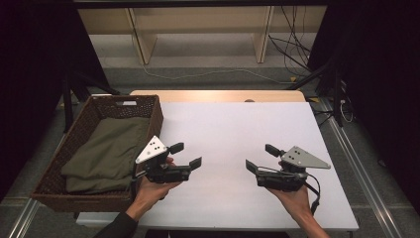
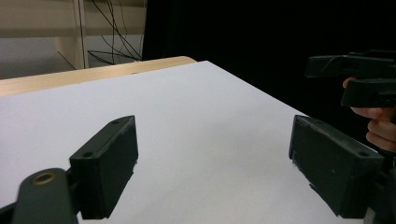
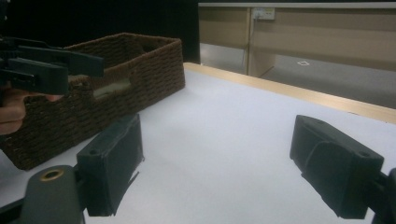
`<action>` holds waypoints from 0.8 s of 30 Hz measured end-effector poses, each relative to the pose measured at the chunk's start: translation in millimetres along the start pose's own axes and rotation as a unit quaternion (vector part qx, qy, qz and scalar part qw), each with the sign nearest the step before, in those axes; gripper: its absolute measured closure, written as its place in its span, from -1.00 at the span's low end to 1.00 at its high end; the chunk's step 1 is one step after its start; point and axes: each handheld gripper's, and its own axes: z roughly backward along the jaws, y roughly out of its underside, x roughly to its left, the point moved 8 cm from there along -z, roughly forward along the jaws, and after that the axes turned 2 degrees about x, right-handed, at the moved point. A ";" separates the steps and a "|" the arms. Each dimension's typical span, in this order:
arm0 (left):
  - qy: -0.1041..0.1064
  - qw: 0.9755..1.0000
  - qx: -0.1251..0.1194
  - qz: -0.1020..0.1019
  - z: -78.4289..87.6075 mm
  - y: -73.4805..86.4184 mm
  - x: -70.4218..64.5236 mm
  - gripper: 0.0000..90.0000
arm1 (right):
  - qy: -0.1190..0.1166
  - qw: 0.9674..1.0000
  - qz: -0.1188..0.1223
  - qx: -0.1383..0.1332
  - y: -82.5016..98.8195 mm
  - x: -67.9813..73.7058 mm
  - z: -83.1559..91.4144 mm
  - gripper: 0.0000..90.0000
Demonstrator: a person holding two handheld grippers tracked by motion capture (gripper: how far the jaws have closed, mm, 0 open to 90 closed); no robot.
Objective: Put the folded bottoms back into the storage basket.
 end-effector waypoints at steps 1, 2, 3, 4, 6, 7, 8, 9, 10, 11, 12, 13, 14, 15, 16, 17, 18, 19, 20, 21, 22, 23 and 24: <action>0.000 1.000 0.000 0.000 0.0 1.3 0.1 -0.66 | 0.000 1.000 -0.001 0.000 0.6 0.3 0.9 -0.60; -0.001 1.000 0.001 -0.001 0.0 2.6 0.4 -0.66 | 0.000 1.000 0.001 -0.002 1.1 0.2 1.6 -0.60; -0.002 1.000 0.002 -0.003 0.1 3.9 0.7 -0.66 | 0.000 1.000 0.000 -0.002 1.9 0.3 2.2 -0.60; -0.002 1.000 0.000 -0.003 0.3 4.9 0.9 -0.66 | -0.001 1.000 -0.001 -0.002 2.7 0.2 2.6 -0.60; -0.002 1.000 0.002 -0.006 0.6 7.1 1.3 -0.67 | 0.000 1.000 -0.001 0.000 4.4 0.3 3.5 -0.60; -0.002 1.000 0.003 -0.009 0.7 8.1 1.3 -0.67 | -0.001 1.000 0.000 0.000 5.3 0.6 3.6 -0.61; -0.001 1.000 0.002 -0.010 0.8 8.8 1.0 -0.67 | -0.004 1.000 0.000 0.002 6.6 1.1 4.0 -0.61; 0.000 1.000 0.003 -0.014 0.9 10.2 1.0 -0.67 | -0.005 1.000 -0.002 0.001 7.6 1.9 4.4 -0.62; -0.002 1.000 0.005 -0.016 0.8 11.1 1.2 -0.68 | -0.007 1.000 -0.003 0.002 9.2 2.5 4.8 -0.63; -0.004 1.000 0.008 -0.018 0.6 12.5 1.6 -0.69 | -0.008 1.000 -0.004 0.002 10.2 2.9 5.0 -0.64; -0.004 1.000 0.009 -0.018 0.5 13.6 1.2 -0.71 | -0.008 1.000 -0.004 0.002 11.4 3.1 5.5 -0.66; -0.004 1.000 0.008 -0.022 0.4 14.4 0.9 -0.73 | -0.009 1.000 -0.003 0.002 12.2 3.5 6.2 -0.66; -0.003 1.000 0.006 -0.025 0.6 14.8 -0.1 -0.77 | -0.007 1.000 -0.002 0.002 12.9 3.4 6.9 -0.66; -0.003 0.999 0.006 -0.031 1.0 15.3 -0.6 -0.79 | -0.006 1.000 -0.002 0.002 13.6 3.4 7.3 -0.67; -0.003 0.999 0.003 -0.034 1.6 15.3 -1.5 -0.81 | -0.006 1.000 -0.004 0.002 14.5 3.6 7.9 -0.67; -0.001 0.999 0.001 -0.038 2.7 15.6 -2.6 -0.84 | -0.004 1.000 -0.004 0.003 15.7 3.6 8.5 -0.68; 0.003 0.999 -0.001 -0.041 3.6 16.1 -4.0 -0.87 | -0.001 1.000 -0.004 0.004 16.8 3.7 8.6 -0.69; 0.007 0.999 -0.002 -0.045 4.6 17.0 -5.6 -0.88 | -0.001 1.000 -0.002 0.007 18.3 4.0 9.0 -0.69; 0.011 0.999 -0.001 -0.049 5.4 18.7 -7.0 -0.89 | -0.001 1.000 -0.002 0.008 19.5 4.2 9.3 -0.69; 0.009 0.999 0.006 -0.053 5.6 21.0 -7.6 -0.89 | -0.001 1.000 -0.001 0.010 20.6 4.2 9.8 -0.69; 0.002 0.999 0.011 -0.053 5.3 23.0 -8.0 -0.89 | -0.002 1.000 -0.003 0.010 21.6 4.1 10.5 -0.69; 0.002 0.998 0.016 -0.054 5.6 24.6 -8.5 -0.89 | -0.002 1.000 -0.004 0.009 22.5 3.8 11.4 -0.69; 0.005 0.998 0.019 -0.051 6.2 26.2 -10.0 -0.88 | -0.001 1.000 -0.005 0.009 23.7 3.3 12.4 -0.69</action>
